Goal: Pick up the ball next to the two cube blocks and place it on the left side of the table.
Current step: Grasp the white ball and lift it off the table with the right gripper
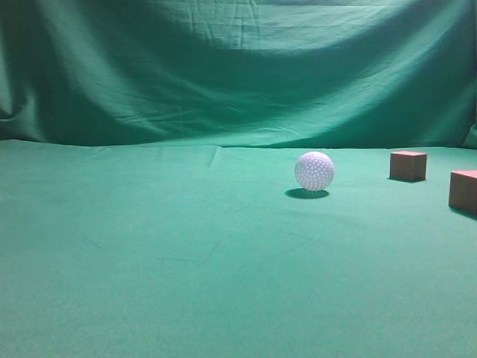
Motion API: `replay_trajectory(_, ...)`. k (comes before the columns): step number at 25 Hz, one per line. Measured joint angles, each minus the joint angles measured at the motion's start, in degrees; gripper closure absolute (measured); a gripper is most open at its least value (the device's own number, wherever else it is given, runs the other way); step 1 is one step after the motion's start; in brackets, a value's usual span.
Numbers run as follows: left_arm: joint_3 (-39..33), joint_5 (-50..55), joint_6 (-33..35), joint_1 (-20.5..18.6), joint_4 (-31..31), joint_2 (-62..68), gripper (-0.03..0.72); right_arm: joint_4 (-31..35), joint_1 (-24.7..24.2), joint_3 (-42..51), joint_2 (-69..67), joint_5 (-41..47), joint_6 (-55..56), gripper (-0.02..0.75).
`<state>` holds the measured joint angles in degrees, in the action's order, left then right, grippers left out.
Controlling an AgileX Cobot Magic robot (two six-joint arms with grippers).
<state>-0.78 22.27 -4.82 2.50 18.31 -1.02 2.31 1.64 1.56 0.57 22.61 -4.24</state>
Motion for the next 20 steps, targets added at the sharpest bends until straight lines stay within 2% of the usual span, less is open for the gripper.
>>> replay_trajectory(7, 0.0, 0.0, 0.0, 0.0, 0.0, 0.0, 0.688, -0.5, 0.0, 0.0, 0.0, 0.0, 0.0, 0.738)
replay_trajectory(10, 0.0, 0.0, 0.0, 0.0, 0.0, 0.0, 0.688, -1.2, 0.0, 0.0, 0.0, -2.5, 0.2, 0.738)
replay_trajectory(13, 0.0, 0.0, 0.0, 0.0, 0.0, 0.0, 0.688, 0.8, 0.0, 0.1, 0.0, -12.4, 3.0, 0.738)
replay_trajectory(18, 0.0, 0.0, 0.0, 0.0, 0.0, 0.0, 0.688, 1.9, 0.0, 0.1, 0.0, -34.0, 4.5, 0.738)
replay_trajectory(20, 0.0, 0.0, 0.0, 0.0, 0.0, 0.0, 0.688, 2.0, 0.0, -0.6, 0.0, -35.7, 5.0, 0.738)
